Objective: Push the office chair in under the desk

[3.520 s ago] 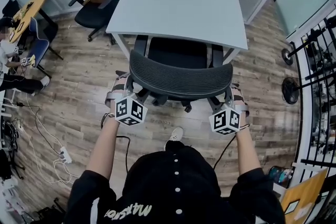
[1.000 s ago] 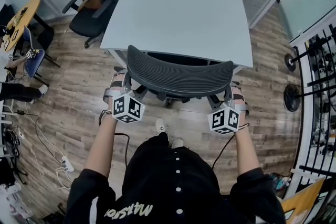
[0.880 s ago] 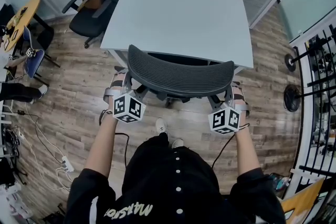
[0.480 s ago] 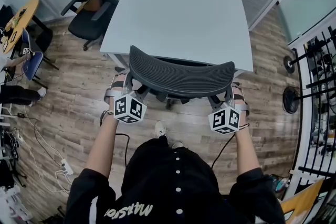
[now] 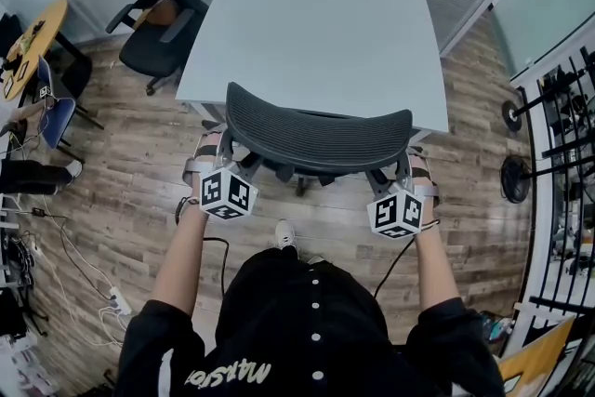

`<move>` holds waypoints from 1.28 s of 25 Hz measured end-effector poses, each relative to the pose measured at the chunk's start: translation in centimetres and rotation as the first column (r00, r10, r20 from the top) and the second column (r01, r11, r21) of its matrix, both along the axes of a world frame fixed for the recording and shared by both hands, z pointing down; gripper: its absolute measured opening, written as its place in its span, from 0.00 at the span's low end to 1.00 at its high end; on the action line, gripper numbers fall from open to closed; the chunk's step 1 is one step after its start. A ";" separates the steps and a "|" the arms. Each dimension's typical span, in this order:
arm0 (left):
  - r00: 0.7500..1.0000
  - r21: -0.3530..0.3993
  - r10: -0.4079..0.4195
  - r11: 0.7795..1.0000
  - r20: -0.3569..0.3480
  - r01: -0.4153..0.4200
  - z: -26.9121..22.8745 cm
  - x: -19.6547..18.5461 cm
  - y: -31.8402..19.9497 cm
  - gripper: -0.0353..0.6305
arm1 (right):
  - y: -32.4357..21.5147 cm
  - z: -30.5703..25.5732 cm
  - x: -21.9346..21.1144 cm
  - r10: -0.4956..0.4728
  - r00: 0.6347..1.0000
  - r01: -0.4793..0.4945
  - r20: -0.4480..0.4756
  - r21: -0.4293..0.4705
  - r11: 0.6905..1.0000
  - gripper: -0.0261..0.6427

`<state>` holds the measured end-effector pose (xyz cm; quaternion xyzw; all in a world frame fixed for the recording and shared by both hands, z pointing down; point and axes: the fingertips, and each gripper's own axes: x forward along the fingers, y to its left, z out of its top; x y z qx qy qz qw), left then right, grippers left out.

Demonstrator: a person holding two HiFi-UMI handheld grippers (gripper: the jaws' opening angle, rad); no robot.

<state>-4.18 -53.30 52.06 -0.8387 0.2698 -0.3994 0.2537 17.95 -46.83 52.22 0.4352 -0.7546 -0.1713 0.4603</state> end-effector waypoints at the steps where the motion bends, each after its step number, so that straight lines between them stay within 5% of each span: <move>1: 1.000 0.000 0.000 1.000 0.000 0.000 0.0 0.0 -0.2 0.54 | -0.1 -0.1 0.0 0.001 1.000 -0.001 0.000 0.001 1.000 0.45; 32: 1.000 0.005 -0.005 1.000 -0.001 0.005 0.1 -0.2 -4.4 0.54 | -4.5 0.1 -0.2 -0.003 1.000 0.003 -0.002 0.006 1.000 0.45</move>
